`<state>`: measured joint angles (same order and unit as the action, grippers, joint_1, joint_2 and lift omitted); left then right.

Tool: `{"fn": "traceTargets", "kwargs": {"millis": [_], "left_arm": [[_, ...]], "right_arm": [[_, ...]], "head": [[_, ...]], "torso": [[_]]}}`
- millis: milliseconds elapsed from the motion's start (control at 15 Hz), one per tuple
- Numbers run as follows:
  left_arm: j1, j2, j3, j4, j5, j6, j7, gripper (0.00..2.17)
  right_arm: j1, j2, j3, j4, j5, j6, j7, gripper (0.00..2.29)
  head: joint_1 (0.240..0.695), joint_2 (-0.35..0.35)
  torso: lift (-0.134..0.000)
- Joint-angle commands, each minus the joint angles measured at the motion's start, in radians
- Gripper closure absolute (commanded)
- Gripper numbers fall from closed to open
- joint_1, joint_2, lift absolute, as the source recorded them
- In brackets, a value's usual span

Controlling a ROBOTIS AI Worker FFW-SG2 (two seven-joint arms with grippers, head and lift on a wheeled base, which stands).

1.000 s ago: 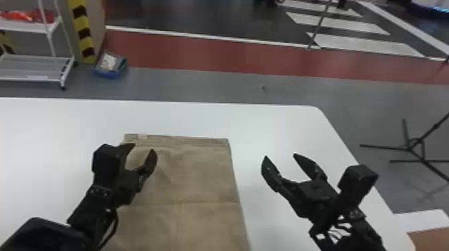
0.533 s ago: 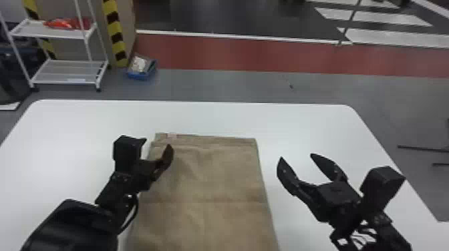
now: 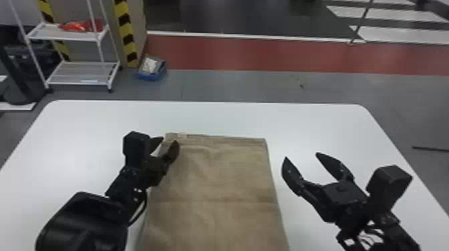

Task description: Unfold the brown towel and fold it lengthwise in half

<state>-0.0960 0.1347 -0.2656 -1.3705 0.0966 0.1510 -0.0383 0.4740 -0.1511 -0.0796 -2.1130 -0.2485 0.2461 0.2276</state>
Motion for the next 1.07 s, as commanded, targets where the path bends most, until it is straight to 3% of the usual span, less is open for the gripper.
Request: {"fn": "traceTargets", "kwargs": {"millis": [0,200,267,333,400,533,600,667,733,800,1000], "left_arm": [[-0.004,0.0,0.0,0.005,0.002,0.011,0.0,0.7],[-0.002,0.005,0.008,0.007,0.002,0.023,-0.009,0.7],[-0.001,0.006,0.011,0.005,0.002,0.026,-0.015,0.93],[0.002,0.003,0.012,0.004,0.002,0.026,-0.003,1.46],[0.01,0.003,0.016,-0.004,-0.001,0.026,-0.003,1.85],[0.033,0.008,0.019,-0.032,-0.005,0.029,-0.011,1.89],[0.038,0.006,0.02,-0.038,-0.005,0.026,0.006,1.75],[0.038,0.006,0.02,-0.038,-0.003,0.017,0.023,0.85],[0.038,0.01,0.022,-0.036,-0.001,0.017,0.021,0.14],[0.038,0.006,0.031,-0.036,-0.001,0.017,0.018,0.05],[0.033,0.006,0.039,-0.022,-0.001,0.017,0.011,0.05]], "right_arm": [[-0.003,-0.001,0.0,0.002,0.0,0.005,-0.001,0.14],[-0.006,0.001,0.004,0.004,0.002,0.005,0.001,0.14],[-0.006,0.001,0.003,0.004,0.002,0.005,0.001,0.14],[-0.006,0.002,0.004,0.004,0.002,0.005,-0.001,0.14],[-0.006,0.002,0.003,0.004,0.002,0.005,0.001,0.14],[-0.006,0.002,0.003,0.004,0.0,0.005,-0.001,0.14],[-0.005,0.002,0.004,0.002,0.0,0.005,0.001,0.14],[-0.005,0.002,0.006,0.002,0.0,0.005,0.001,0.14],[-0.005,0.001,0.006,0.002,0.0,0.005,-0.001,0.14],[-0.003,0.001,0.006,0.002,0.0,0.005,-0.001,0.14],[0.0,0.001,0.006,-0.002,0.0,0.005,0.001,0.14]], "head": [[0.695,-0.094],[0.695,-0.091],[0.695,-0.088],[0.695,-0.087],[0.695,-0.086],[0.695,-0.082],[0.695,-0.082],[0.695,-0.081],[0.695,-0.079],[0.695,-0.076],[0.695,-0.068]], "torso": [[-0.119],[-0.119],[-0.119],[-0.119],[-0.119],[-0.119],[-0.119],[-0.119],[-0.119],[-0.119],[-0.119]]}}
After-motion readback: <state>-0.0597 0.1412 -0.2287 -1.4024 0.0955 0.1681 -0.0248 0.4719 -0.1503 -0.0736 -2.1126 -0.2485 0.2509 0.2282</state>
